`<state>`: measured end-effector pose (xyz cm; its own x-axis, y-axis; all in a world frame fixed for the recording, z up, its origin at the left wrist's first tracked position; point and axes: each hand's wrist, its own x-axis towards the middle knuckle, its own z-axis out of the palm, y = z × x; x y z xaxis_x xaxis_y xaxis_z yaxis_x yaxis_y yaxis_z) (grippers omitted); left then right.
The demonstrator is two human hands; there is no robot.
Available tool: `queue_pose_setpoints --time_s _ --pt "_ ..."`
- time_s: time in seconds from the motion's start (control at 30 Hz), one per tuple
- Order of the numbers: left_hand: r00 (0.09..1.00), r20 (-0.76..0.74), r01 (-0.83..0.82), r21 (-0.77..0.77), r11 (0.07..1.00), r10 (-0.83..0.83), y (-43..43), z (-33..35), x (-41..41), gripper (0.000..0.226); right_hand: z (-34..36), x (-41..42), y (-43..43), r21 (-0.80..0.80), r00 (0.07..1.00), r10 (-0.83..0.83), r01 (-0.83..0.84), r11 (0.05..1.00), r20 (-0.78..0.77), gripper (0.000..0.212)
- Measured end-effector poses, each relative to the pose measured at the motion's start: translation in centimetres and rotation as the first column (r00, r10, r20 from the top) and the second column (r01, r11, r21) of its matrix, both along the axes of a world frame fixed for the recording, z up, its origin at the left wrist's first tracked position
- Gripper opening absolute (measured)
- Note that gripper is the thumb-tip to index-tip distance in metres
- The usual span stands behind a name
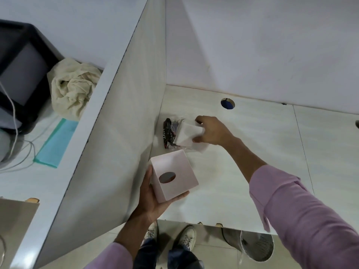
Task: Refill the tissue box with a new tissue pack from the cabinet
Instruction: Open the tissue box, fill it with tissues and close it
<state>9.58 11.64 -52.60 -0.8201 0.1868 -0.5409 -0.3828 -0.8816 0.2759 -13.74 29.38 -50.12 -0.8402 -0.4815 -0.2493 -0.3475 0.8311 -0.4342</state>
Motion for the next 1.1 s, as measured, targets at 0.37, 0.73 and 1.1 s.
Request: queue_pose_setpoints --time_s 0.37,0.73,1.1 --pt "0.993 0.115 -0.008 0.05 0.999 0.002 0.7 0.5 1.5 0.05 6.3 12.0 4.2 -0.44 0.883 -0.293 0.113 0.891 -0.366 0.049" --pt "0.994 0.004 0.109 0.136 0.985 -0.11 1.5 2.4 2.4 0.088 2.7 23.4 1.4 -0.283 0.649 -0.085 -0.206 0.937 -0.756 0.019" --pt "0.981 0.014 0.189 0.132 0.973 -0.193 1.1 0.9 2.3 0.084 5.5 23.4 2.9 -0.096 0.947 0.126 -0.161 0.982 -0.297 0.078"
